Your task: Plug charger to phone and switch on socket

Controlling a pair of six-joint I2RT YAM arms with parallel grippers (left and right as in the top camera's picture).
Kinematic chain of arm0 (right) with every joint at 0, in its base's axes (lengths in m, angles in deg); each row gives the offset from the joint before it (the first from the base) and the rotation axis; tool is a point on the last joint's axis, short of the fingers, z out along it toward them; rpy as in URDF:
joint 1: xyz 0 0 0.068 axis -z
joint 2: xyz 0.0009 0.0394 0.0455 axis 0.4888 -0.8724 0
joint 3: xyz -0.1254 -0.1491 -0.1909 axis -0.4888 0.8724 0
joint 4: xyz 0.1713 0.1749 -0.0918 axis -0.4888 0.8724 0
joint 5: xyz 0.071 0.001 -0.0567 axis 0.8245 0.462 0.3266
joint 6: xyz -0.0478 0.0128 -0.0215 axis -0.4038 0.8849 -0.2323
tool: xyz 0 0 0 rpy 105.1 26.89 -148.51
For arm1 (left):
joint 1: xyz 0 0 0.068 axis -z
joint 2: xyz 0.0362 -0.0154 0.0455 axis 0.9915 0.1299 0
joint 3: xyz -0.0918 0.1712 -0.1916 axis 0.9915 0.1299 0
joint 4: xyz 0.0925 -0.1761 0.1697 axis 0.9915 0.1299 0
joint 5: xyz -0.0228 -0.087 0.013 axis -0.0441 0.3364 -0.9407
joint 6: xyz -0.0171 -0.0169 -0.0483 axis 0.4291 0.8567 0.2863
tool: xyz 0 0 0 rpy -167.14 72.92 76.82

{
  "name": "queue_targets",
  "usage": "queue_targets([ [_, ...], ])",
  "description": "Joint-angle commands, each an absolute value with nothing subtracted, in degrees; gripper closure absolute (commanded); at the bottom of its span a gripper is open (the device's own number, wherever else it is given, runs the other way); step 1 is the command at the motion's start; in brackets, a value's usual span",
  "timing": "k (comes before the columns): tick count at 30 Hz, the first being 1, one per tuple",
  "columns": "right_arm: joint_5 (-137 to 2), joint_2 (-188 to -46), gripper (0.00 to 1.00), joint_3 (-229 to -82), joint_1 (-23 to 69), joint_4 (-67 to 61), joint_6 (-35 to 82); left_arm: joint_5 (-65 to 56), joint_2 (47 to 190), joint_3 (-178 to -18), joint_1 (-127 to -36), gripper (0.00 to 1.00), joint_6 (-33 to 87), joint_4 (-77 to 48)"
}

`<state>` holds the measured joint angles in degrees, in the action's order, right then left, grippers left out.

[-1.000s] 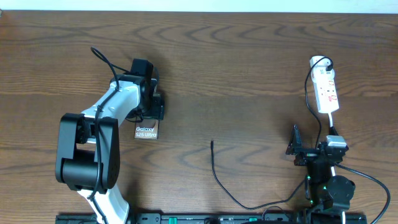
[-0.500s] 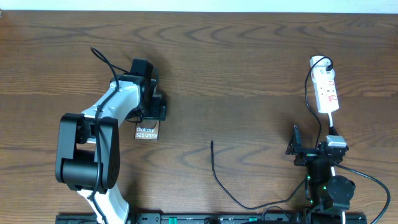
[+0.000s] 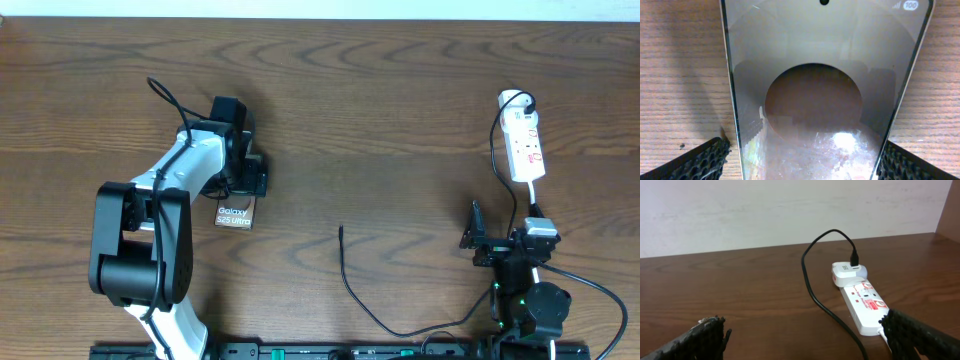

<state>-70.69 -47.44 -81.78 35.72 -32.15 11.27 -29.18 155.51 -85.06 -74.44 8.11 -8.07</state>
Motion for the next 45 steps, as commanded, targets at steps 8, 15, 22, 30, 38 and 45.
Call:
queue_targets([
  [8,-70.93,-47.44,0.01,-81.74,35.2,-31.84,10.59,-25.57,155.82,-85.19,-74.35,0.06,7.39,-6.82],
  [15,-70.93,-47.44,0.01,-81.74,35.2,-31.84,10.59,-25.53,155.84,-85.19,-74.35,0.06,6.6,-6.63],
  [22,-70.93,-47.44,0.01,-81.74,35.2,-31.84,10.59,-25.57,155.84,-85.19,-74.35,0.05,6.58,-6.65],
  [30,-70.93,-47.44,0.01,-81.74,35.2,-31.84,10.59,-25.55,155.82,-85.19,-74.35,0.06,6.4,-5.29],
  [38,-70.93,-47.44,0.01,-81.74,35.2,-31.84,10.59,-25.57,155.82,-85.19,-74.35,0.06,6.4,-4.16],
  [45,-70.93,-47.44,0.01,-81.74,35.2,-31.84,10.59,-25.59,155.82,-85.19,-74.35,0.06,6.4,-3.81],
])
